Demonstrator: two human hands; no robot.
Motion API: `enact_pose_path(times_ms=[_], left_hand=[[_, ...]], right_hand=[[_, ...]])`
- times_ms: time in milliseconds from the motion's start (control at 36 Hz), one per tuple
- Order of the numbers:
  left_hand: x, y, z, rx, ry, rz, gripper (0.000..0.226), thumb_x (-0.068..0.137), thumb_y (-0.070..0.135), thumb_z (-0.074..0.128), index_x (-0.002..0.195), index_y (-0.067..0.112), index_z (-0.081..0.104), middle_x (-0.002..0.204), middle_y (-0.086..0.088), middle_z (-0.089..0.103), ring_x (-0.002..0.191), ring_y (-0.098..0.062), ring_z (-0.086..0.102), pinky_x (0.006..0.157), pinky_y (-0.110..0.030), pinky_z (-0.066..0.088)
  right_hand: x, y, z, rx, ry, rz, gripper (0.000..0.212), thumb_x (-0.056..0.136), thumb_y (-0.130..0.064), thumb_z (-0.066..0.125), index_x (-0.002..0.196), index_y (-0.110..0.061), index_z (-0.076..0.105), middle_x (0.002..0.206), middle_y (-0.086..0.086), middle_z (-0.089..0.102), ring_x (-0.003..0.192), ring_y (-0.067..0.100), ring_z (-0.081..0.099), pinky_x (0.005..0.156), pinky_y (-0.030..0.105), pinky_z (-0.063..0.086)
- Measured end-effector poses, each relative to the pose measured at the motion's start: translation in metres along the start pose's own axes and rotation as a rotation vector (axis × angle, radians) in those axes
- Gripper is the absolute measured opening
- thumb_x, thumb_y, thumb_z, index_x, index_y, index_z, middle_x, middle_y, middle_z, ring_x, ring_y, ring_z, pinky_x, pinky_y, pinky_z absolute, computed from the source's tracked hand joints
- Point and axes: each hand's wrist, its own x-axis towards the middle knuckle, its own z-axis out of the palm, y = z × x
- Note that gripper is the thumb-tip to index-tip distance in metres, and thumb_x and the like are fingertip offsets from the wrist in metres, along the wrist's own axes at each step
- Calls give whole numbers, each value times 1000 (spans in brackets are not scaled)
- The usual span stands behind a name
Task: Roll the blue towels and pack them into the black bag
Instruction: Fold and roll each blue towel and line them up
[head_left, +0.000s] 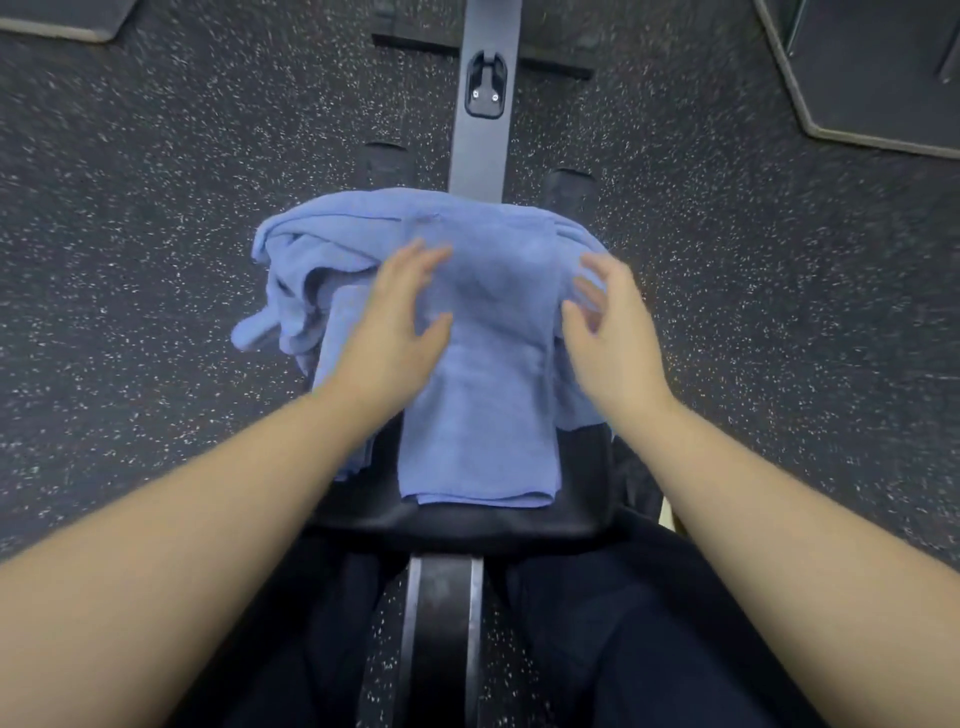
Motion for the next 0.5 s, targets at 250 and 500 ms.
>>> enact_pose_path(times_ms=[250, 500], left_hand=[[-84, -10, 32, 621, -670, -120, 73, 93, 47, 54, 152, 32, 14, 161, 7, -9, 147, -12, -10, 120, -46, 3], [-97, -17, 32, 800, -751, -76, 79, 94, 49, 49, 152, 35, -3, 159, 7, -21, 133, -6, -32, 116, -53, 4]], right_hand=[[-47, 63, -9, -627, -433, -155, 14, 89, -9, 51, 100, -10, 60, 106, 6, 59, 102, 27, 54, 79, 34, 42], [-40, 78, -18, -1009, -452, 116, 58, 102, -40, 25, 153, -16, 11, 161, -5, 3, 148, 15, -3, 117, 46, 6]])
